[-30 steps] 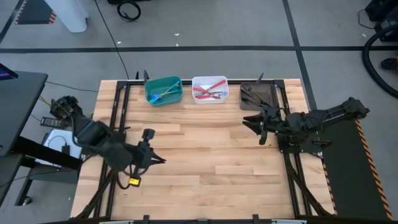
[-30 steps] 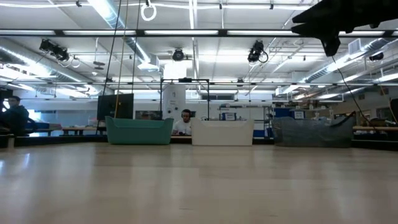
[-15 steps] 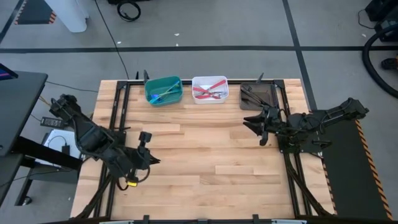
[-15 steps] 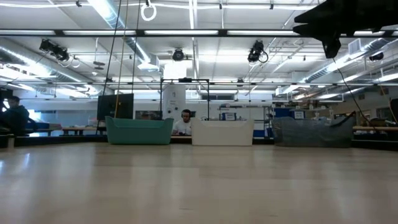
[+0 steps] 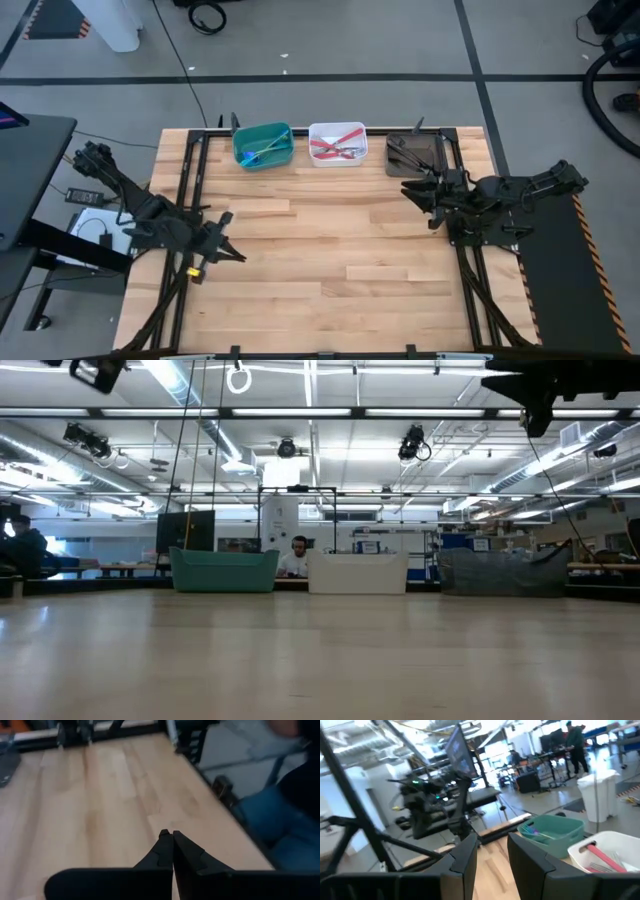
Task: Sort silverware by color (type)
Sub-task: Return to Home Position
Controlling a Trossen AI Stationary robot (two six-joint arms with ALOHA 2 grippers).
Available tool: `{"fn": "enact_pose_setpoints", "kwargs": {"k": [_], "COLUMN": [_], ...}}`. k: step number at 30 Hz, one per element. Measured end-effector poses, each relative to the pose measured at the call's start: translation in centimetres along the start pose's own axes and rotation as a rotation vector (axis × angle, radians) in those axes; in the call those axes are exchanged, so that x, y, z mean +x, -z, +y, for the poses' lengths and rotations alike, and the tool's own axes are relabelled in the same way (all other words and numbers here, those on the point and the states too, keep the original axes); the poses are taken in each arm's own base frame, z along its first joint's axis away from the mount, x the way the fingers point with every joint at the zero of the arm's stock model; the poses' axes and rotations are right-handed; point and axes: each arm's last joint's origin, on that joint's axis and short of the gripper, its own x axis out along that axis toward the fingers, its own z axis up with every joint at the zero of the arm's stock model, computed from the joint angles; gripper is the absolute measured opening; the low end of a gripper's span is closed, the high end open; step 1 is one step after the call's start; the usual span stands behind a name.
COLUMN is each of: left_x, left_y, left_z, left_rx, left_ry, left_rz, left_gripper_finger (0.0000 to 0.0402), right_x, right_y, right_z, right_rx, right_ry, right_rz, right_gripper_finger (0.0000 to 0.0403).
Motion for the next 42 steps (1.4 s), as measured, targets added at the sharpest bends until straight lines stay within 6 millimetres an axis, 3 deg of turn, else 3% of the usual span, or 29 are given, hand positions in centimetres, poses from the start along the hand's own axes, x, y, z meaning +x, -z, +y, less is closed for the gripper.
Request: {"fn": "enact_pose_setpoints", "kwargs": {"k": [8,13,32,42], "left_x": [-0.5,-0.3,1.2,1.6], "left_y": [5.3,7.3,10.7,11.9], "left_z": [1.0,1.3,1.4,1.4], "left_rx": [-0.028,-0.011,0.063,0.071], "left_ry": [0.058,0.06,0.059,0.057], "left_rz": [-0.167,-0.191,-0.213,-0.19], "left_gripper_finger": [0.0007,0.0007,0.0007,0.0007], "right_x": [-1.3,-2.2,-2.7,-2.6], "right_y": [-0.4,0.4,7.0,7.7], "right_z": [-0.5,-1.2,-3.2,-3.3], "right_rx": [-0.038,-0.054,-0.203,-0.307], "right_ry": [-0.064,-0.049,-0.045,-0.075], "right_rz": [0.011,0.068,0.114,0.104], "right_gripper_finger": [0.0117,0.0117,0.0117,0.0117]}}
